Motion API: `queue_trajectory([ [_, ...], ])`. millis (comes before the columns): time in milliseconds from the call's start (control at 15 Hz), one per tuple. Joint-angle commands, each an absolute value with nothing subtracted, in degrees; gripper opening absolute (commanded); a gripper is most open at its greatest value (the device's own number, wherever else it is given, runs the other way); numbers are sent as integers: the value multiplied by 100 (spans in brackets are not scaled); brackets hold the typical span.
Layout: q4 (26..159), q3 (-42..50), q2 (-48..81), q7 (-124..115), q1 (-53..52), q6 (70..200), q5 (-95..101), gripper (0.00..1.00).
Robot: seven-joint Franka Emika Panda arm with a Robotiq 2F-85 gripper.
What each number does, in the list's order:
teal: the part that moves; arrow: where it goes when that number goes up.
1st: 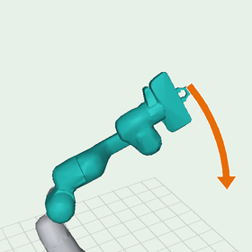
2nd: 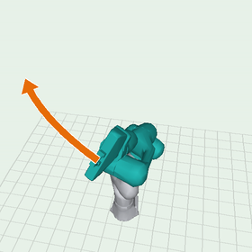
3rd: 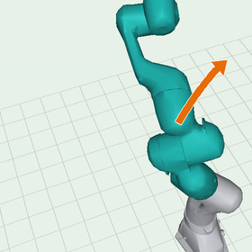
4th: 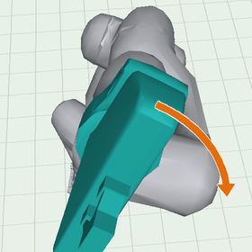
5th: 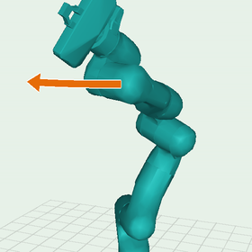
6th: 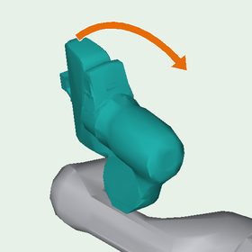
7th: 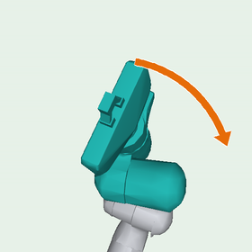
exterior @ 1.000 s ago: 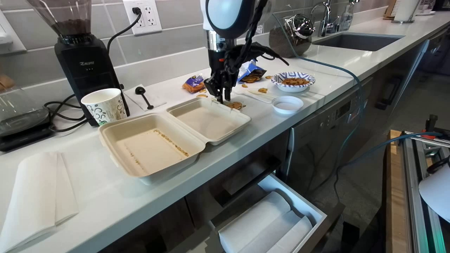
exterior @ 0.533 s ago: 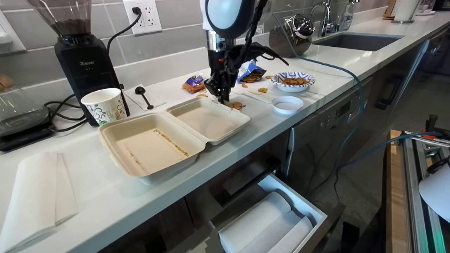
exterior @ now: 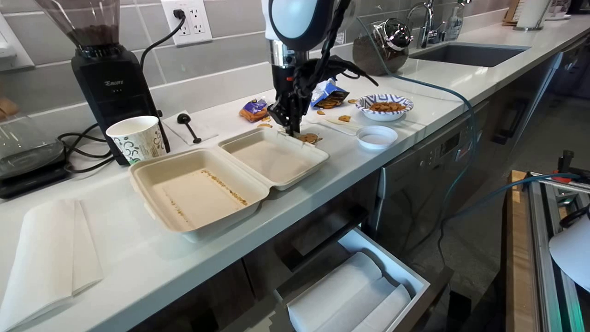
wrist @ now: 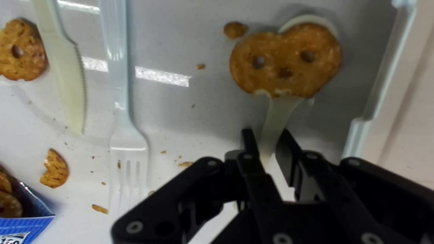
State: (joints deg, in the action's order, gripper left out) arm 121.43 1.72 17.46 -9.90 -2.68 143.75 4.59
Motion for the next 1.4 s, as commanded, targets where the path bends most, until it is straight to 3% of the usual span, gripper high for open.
queue_trajectory([
  [0, 12062, 169, 1751, -1011, -300, 14134, 468, 23],
  [533, 12059, 179, 1749, -1027, -313, 14119, 491, 18],
  [800, 12065, 185, 1734, -1050, -324, 14113, 508, 6],
  [1333, 12068, 210, 1693, -1107, -341, 14082, 556, 3],
])
